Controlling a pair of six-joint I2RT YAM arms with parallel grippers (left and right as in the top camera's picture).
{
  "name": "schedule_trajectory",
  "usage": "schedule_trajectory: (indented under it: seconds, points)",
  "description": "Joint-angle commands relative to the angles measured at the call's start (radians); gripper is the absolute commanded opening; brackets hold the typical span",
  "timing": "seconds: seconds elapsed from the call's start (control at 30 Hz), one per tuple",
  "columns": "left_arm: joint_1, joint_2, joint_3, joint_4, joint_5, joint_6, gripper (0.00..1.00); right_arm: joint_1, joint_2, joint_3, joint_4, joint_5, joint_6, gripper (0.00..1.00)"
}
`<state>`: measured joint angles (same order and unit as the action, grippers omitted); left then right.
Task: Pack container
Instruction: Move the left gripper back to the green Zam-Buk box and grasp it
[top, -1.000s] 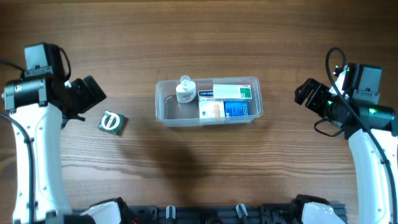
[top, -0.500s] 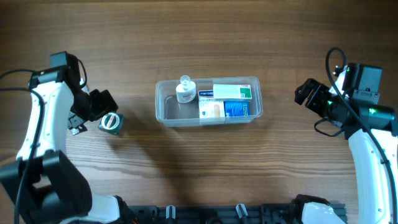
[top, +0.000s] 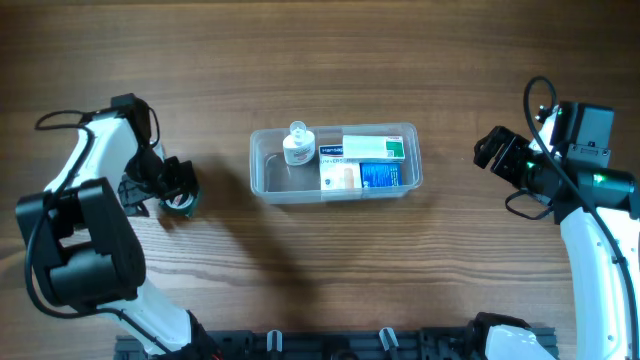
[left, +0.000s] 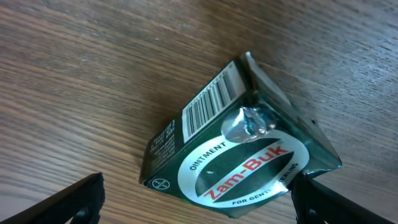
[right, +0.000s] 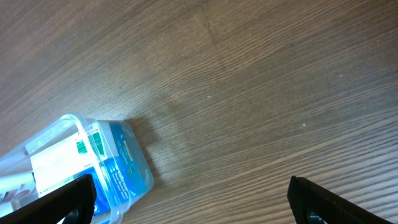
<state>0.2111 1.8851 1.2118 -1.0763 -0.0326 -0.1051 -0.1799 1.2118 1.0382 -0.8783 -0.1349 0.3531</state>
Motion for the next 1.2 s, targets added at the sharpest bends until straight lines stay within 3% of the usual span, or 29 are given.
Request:
schedule_trajectory:
  seconds: [0.0, 0.3, 0.47, 0.9, 1.17]
  points:
    - [-0.026, 0.044, -0.01, 0.031, -0.048, 0.046, 0.97, -0.004, -0.003, 0.007, 0.003, -0.012, -0.012, 1.0]
    - [-0.041, 0.053, -0.01, 0.042, -0.063, 0.046, 0.93, -0.004, -0.003, 0.007, 0.002, -0.012, -0.012, 1.0]
    - [-0.041, 0.047, 0.006, 0.04, -0.093, 0.043, 0.85, -0.004, -0.003, 0.007, 0.003, -0.013, -0.012, 1.0]
    - [-0.041, -0.013, 0.027, -0.01, -0.065, 0.019, 0.87, -0.004, -0.003, 0.007, 0.003, -0.012, -0.012, 1.0]
    - [-0.041, 0.0, 0.007, 0.016, -0.087, 0.015, 0.94, -0.004, -0.003, 0.007, 0.003, -0.013, -0.012, 1.0]
